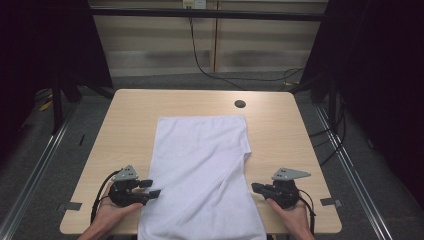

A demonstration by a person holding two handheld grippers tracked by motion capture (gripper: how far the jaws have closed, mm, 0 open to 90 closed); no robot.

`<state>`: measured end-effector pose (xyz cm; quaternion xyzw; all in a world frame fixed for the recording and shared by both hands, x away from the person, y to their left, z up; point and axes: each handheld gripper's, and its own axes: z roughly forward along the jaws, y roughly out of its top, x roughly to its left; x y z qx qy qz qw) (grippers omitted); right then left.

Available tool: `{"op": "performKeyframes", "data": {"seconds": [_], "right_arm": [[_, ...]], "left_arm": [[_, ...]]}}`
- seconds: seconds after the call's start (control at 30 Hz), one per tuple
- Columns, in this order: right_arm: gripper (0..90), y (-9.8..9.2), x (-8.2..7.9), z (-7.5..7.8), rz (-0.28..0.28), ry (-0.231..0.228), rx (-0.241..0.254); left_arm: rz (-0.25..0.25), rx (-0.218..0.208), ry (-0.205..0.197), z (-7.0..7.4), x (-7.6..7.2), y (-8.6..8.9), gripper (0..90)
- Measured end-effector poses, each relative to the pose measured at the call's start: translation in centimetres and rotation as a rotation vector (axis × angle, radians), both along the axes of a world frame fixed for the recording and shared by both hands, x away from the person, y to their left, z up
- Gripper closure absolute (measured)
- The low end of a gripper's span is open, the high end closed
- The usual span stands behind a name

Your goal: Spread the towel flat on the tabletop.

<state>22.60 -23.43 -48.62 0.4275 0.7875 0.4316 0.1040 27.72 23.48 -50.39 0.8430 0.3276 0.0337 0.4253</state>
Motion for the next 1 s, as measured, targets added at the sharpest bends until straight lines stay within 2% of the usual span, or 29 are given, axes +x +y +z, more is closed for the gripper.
{"op": "performKeyframes", "data": {"seconds": [0.03,0.07,0.13,0.17,0.27,0.33,0.37,0.43,0.47,0.5,0.53,0.6,0.63,0.7,0.73,0.77,0.83,0.87,0.93,0.97,1.0], "right_arm": [[78.3,1.1,0.8,0.1,0.035,-0.021,0.012],[78.3,1.1,0.8,0.1,0.035,-0.021,0.012],[79.2,2.4,1.5,0.0,0.070,-0.018,0.000],[79.2,3.4,2.2,-0.5,0.094,-0.011,-0.031],[78.3,3.9,2.6,-1.6,0.101,0.025,-0.109],[78.2,3.8,2.4,-1.7,0.103,0.020,-0.106],[78.5,3.5,1.6,-1.5,0.100,0.016,-0.133],[78.9,2.7,0.6,-1.5,0.101,0.015,-0.130],[78.9,2.7,0.6,-1.5,0.101,0.015,-0.130],[78.9,1.9,-0.6,-1.4,0.097,0.015,-0.138],[78.9,1.9,-0.6,-1.4,0.097,0.015,-0.138],[78.8,1.2,-1.9,-1.3,0.085,0.030,-0.140],[78.8,0.4,-3.1,-1.3,0.076,0.040,-0.132],[78.7,0.1,-3.6,-1.2,0.064,0.057,-0.117],[78.8,0.0,-4.0,-1.2,0.066,0.076,-0.102],[78.5,0.1,-4.3,-1.1,0.076,0.076,-0.110],[76.5,0.3,-4.0,-1.0,0.078,0.072,-0.113],[75.7,0.2,-3.5,-0.9,0.064,0.058,-0.096],[73.4,0.0,-2.1,-0.4,0.044,0.027,-0.048],[71.5,-0.1,0.0,0.1,0.016,-0.004,-0.050],[71.5,-0.1,0.0,0.1,0.016,-0.004,-0.050]], "left_arm": [[0.004,-0.012,0.009,0.0,0.2,0.0,46.0],[0.010,-0.012,0.014,0.0,0.4,0.0,46.0],[0.011,-0.016,0.007,-0.1,0.8,-0.2,45.8],[0.014,-0.023,0.006,-0.1,1.0,-0.2,46.1],[0.043,-0.035,-0.007,0.1,1.8,-0.2,44.6],[0.053,-0.044,-0.006,0.1,2.4,-0.2,44.7],[0.049,-0.039,-0.012,0.1,2.6,-0.3,44.8],[0.056,-0.027,-0.015,-0.4,3.3,-0.6,45.5],[0.056,-0.027,-0.015,-0.4,3.3,-0.6,45.2],[0.050,-0.021,-0.012,-0.3,3.4,-0.7,44.3],[0.051,-0.016,-0.010,-0.2,3.4,-0.8,44.3],[0.055,-0.018,-0.015,-0.3,3.2,-0.9,43.8],[0.049,-0.012,-0.018,-0.3,3.2,-0.9,43.9],[0.042,-0.021,-0.004,-0.2,3.1,-0.9,44.0],[0.039,-0.021,-0.007,-0.2,3.1,-0.9,44.0],[0.038,-0.017,-0.015,-0.2,3.2,-1.0,44.0],[0.042,-0.007,-0.016,-0.1,3.6,-1.2,44.2],[0.046,-0.003,-0.019,0.0,3.9,-1.3,45.1],[0.061,-0.017,-0.019,0.2,4.8,-1.6,46.1],[0.059,-0.010,-0.039,0.7,5.8,-2.2,47.2],[0.059,-0.010,-0.039,0.7,5.8,-2.2,47.7]]}}
